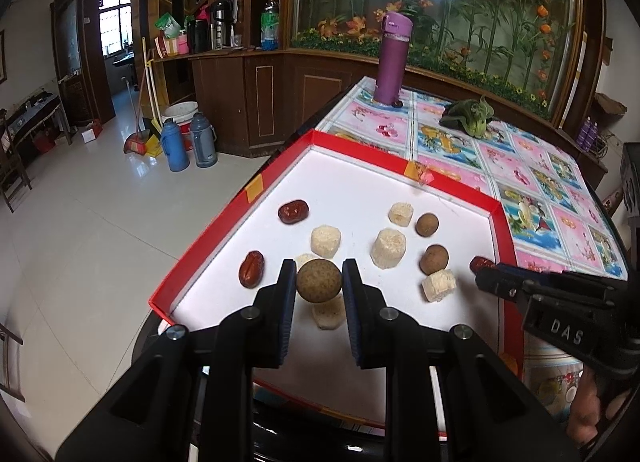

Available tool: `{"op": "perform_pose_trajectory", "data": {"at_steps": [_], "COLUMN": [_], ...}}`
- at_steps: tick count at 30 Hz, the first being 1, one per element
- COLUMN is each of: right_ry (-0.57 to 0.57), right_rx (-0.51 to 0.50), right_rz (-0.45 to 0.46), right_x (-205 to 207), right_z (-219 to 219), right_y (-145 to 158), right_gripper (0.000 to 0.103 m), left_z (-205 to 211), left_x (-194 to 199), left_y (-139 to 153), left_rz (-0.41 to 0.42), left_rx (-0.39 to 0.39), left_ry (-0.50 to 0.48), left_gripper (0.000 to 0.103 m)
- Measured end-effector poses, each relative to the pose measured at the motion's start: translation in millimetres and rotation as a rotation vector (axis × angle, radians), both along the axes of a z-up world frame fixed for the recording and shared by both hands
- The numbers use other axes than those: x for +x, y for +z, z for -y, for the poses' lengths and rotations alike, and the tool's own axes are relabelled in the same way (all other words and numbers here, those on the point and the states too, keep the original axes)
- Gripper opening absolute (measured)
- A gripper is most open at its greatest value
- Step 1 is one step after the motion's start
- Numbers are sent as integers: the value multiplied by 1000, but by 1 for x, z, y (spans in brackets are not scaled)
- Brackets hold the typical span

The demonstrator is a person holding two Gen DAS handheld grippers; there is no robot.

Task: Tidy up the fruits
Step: 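Carry the brown fruit and red date over the tray, lower them and open both grippers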

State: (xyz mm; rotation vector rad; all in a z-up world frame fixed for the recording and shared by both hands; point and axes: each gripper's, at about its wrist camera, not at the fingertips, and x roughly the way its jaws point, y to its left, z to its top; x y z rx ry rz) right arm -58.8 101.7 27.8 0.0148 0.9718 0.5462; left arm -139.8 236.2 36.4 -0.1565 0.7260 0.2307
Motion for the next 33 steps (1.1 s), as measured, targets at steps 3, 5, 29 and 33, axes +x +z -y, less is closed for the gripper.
{"op": "perform_pose_trajectory", "data": {"at_steps": [3,5,29,33], "right_ry": [-7,-11,-2,11], "right_rx": [-8,-7,47,39], "right_rz": [0,4,-48,-42], "right_x": [5,11,52,53], "right_z": [1,0,-12,-14], "right_y": [-3,-4,-22,-21], "right_gripper": [17,17,17,18], "left_z": [4,7,33,34], "left_x": [3,5,46,48], "left_y": [-4,-5,-27,-31], "left_rz": [-13,-20,-135,-148], "left_rx": [-8,-3,37,37], "left_ry": [-15,-26,-49,-44], "left_gripper": [25,25,25,25]}}
